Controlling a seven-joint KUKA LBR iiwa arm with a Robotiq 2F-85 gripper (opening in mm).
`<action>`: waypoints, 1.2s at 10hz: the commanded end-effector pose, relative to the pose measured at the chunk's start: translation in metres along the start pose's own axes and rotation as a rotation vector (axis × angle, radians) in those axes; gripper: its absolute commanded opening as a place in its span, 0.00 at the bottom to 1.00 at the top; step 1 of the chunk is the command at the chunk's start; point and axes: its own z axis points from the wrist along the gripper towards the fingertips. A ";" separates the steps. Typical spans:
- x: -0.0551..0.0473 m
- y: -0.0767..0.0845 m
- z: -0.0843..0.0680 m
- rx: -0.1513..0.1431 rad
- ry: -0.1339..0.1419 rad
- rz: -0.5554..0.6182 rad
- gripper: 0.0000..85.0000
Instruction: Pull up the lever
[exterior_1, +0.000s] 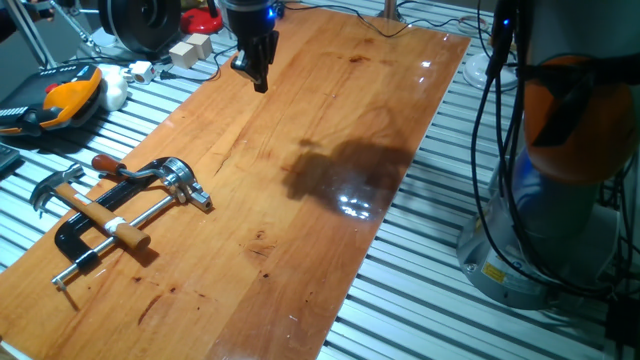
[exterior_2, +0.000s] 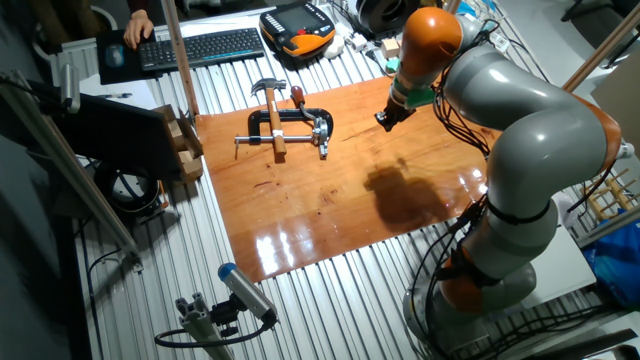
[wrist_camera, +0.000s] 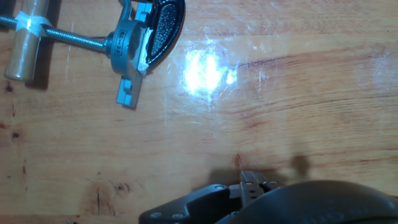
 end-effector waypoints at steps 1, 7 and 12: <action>0.000 0.000 0.000 -0.005 0.000 0.002 0.00; 0.000 0.000 0.000 -0.011 0.000 0.028 0.00; 0.000 0.000 0.000 -0.021 0.016 0.022 0.00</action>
